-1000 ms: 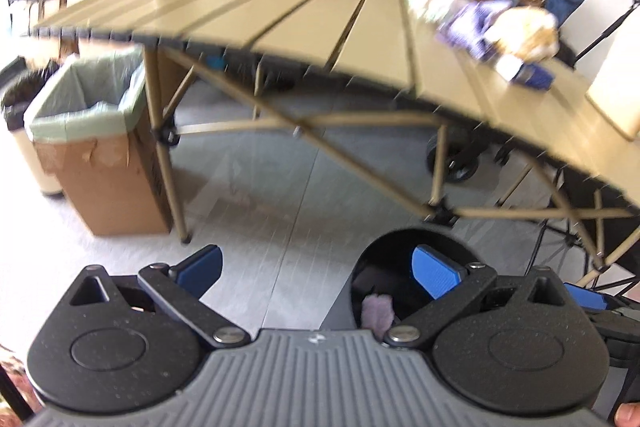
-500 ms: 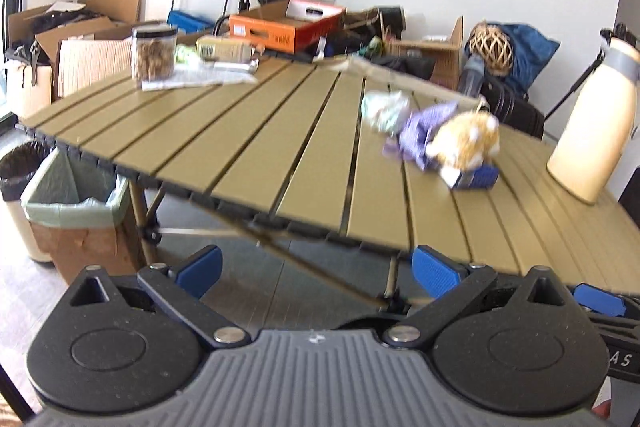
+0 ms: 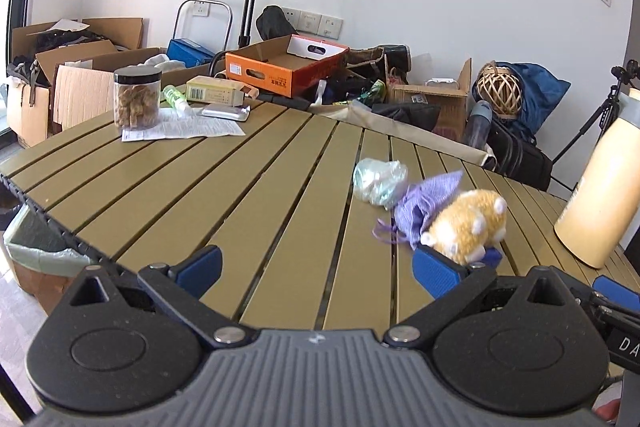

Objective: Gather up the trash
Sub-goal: 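Lower the right gripper onto the yellow plush toy and close it, then grasp the lavender sachet bag with the left gripper while the right gripper holds the plush toy, then lift the lavender sachet and yellow plush toy and carry both down over the black bin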

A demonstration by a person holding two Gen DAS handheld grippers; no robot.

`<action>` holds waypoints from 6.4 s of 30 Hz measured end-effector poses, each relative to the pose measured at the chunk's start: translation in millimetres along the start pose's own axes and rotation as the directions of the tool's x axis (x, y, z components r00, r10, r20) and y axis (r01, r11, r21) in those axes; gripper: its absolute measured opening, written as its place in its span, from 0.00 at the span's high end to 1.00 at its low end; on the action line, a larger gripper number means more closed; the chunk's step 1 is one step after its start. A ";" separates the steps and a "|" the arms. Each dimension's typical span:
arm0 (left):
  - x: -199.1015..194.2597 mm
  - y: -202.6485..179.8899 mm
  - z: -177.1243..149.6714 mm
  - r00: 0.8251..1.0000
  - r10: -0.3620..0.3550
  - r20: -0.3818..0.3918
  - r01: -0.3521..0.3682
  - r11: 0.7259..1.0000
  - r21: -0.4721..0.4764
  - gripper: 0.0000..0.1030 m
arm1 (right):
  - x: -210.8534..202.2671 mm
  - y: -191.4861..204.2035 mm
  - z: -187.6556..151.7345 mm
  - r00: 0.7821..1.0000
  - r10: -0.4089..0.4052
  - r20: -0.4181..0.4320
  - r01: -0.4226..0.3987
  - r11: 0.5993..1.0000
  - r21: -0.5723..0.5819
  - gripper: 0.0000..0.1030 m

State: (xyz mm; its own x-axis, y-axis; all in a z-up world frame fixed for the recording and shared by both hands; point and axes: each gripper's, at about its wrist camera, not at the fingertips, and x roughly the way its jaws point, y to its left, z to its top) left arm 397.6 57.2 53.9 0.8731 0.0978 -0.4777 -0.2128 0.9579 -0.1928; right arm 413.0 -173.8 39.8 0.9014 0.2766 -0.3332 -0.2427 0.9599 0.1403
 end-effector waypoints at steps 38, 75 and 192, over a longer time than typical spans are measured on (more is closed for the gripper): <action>89.5 16.5 29.2 0.997 0.064 -0.045 -0.063 0.998 0.018 0.00 | 156.9 37.8 6.6 0.988 -0.078 -0.132 0.060 0.989 -0.135 0.01; 88.8 -24.2 35.1 0.999 -0.020 -0.036 0.020 1.000 0.002 0.00 | 85.2 -11.2 14.8 0.997 0.069 -0.034 -0.068 0.997 0.030 0.17; -87.2 -16.3 -49.9 0.990 -0.138 -0.036 0.141 0.979 0.150 0.63 | -126.7 5.3 -61.1 1.000 -0.013 -0.026 0.014 0.999 0.034 0.17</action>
State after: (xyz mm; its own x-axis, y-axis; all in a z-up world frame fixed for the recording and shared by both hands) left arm 303.1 19.6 55.9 0.8779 -0.0446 -0.4768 -0.0191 0.9916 -0.1280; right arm 275.6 -200.9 25.8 0.8948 0.2655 -0.3590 -0.2182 0.9615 0.1671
